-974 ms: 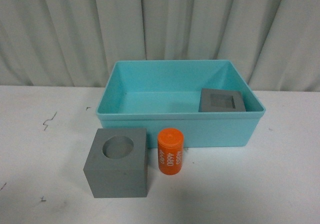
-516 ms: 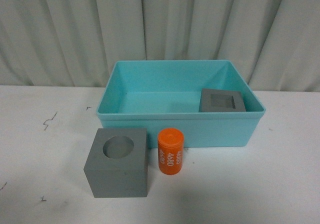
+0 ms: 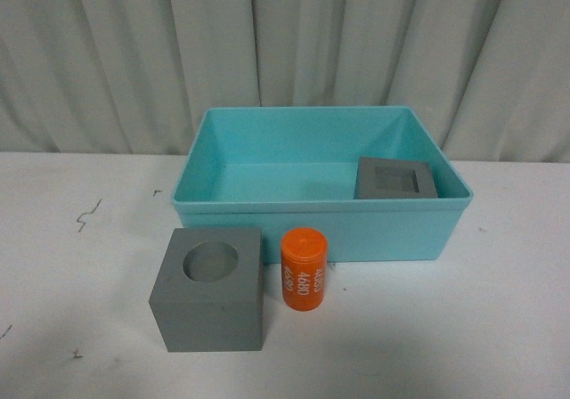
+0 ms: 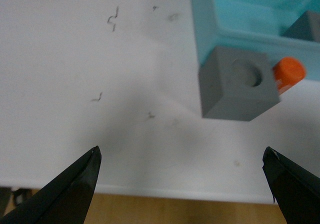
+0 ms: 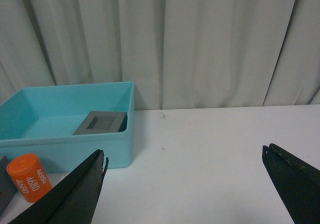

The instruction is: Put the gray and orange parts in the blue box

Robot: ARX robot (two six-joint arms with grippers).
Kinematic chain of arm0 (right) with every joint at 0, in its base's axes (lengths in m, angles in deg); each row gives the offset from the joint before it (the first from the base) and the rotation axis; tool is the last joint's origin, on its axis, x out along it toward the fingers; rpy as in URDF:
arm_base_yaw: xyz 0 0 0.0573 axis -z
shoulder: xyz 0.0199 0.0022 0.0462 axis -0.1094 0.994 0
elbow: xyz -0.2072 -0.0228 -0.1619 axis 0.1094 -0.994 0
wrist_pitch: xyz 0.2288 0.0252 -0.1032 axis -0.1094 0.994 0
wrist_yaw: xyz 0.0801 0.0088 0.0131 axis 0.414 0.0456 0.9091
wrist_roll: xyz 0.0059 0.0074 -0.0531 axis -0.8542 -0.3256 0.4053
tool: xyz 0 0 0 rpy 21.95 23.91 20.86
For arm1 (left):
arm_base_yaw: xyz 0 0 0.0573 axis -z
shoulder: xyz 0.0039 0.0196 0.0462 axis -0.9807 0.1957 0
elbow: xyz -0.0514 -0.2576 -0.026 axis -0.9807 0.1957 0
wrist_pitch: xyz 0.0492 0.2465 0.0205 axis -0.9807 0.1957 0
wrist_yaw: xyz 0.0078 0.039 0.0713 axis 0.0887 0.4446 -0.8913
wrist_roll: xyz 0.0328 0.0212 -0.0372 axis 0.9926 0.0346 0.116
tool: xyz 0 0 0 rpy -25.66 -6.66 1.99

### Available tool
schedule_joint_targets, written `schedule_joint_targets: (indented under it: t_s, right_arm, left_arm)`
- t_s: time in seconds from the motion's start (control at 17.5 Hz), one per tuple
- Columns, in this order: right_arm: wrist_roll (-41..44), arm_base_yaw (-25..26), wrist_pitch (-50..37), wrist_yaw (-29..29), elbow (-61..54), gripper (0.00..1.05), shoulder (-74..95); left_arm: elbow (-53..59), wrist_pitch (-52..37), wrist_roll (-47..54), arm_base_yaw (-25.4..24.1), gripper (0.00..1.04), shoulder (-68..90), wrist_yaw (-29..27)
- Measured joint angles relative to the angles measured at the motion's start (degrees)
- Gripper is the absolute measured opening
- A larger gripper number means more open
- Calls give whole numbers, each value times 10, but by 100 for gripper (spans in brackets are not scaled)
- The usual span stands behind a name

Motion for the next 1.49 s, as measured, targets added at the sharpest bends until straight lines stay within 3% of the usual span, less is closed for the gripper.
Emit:
schedule_joint_targets:
  t_s: [0.4, 0.8, 0.97, 1.15, 1.49]
  right_arm:
    - [0, 0, 0, 0, 0, 98, 0]
    - [0, 0, 0, 0, 0, 98, 0]
    - [0, 0, 0, 0, 0, 98, 0]
    - [0, 0, 0, 0, 0, 98, 0]
    - [0, 0, 0, 0, 0, 98, 0]
  left_arm:
    - [-178, -273, -25, 89, 98, 421, 6]
    - [-218, -299, -27, 115, 98, 526, 12]
    - [-242, -322, -15, 138, 98, 651, 11]
    - [-261, -323, 34, 139, 98, 704, -22]
    - [-314, -307, 51, 106, 98, 801, -26]
